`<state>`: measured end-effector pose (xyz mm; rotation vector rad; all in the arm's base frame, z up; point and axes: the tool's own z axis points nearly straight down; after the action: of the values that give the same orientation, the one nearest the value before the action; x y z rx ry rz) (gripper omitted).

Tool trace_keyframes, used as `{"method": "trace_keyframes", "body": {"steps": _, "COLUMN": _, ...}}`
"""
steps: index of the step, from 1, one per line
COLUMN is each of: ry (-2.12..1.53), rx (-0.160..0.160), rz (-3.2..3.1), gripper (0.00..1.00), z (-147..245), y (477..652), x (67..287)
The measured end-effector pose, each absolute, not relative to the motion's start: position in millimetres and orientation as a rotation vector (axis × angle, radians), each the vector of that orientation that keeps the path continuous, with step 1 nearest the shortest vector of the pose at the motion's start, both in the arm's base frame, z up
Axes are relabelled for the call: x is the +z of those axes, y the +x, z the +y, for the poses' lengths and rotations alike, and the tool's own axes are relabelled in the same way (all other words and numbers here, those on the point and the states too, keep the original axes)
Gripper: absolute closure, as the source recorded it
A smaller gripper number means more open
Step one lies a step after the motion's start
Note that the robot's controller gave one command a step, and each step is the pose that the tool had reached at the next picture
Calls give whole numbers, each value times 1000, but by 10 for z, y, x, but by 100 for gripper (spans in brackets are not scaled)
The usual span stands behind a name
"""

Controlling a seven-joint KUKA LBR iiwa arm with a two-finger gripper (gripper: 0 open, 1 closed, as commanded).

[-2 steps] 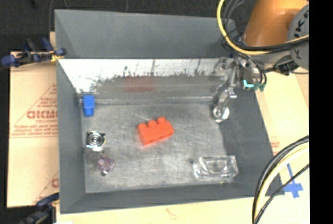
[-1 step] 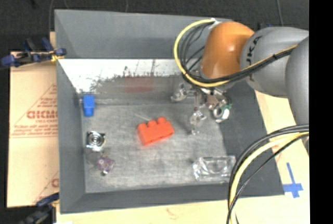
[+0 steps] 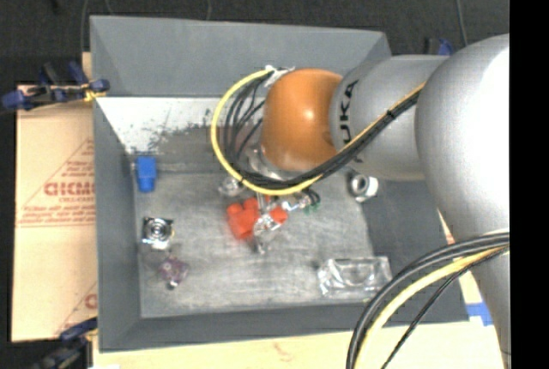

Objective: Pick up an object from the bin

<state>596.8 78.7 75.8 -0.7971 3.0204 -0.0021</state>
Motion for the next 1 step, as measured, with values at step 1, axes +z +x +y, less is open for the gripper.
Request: {"method": "trace_keyframes", "body": {"steps": 1, "ry": -788, "rx": -3, "rz": 3010, "gripper": 100, "z": 766, "y": 6006, "x": 785}}
